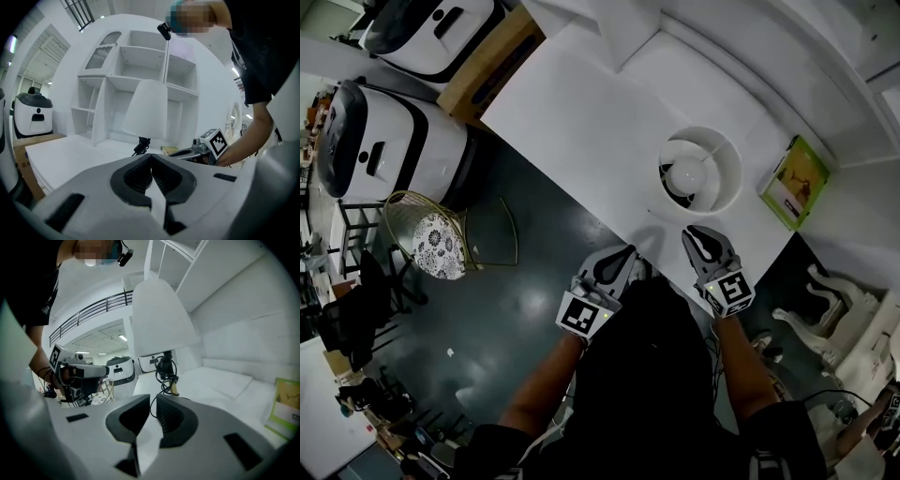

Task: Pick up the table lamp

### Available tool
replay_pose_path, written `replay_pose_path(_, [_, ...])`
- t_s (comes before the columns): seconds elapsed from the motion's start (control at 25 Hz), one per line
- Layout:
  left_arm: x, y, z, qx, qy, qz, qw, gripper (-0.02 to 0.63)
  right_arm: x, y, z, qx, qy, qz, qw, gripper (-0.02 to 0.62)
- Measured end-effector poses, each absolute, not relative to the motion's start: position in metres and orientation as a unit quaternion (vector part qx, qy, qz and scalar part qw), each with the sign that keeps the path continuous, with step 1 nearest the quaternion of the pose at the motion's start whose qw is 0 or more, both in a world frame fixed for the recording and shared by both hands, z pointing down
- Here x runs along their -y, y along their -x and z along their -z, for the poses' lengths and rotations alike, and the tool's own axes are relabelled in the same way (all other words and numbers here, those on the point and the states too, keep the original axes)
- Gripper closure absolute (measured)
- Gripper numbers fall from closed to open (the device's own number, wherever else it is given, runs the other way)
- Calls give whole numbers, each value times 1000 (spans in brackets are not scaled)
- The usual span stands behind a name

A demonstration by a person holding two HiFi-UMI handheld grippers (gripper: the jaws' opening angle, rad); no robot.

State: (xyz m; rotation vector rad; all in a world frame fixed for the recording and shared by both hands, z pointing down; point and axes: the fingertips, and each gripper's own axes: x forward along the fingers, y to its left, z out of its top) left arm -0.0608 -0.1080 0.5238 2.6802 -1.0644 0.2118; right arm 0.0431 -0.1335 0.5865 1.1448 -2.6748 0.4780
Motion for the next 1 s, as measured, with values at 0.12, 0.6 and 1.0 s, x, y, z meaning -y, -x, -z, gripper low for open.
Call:
replay_pose_path(0.12, [112,63,-537,364,-919,-78,130,588,139,-45,-598,900,-392,-162,98,553])
replay_pose_path(0.6, [124,71,-575,371,-914,-88,139,588,155,-35,-636,897,-398,-156,115,552])
replay_pose_path(1.0, [123,67,-585,366,-914,-86,149,588,176,-29,-654,894,-402,-149,132,539])
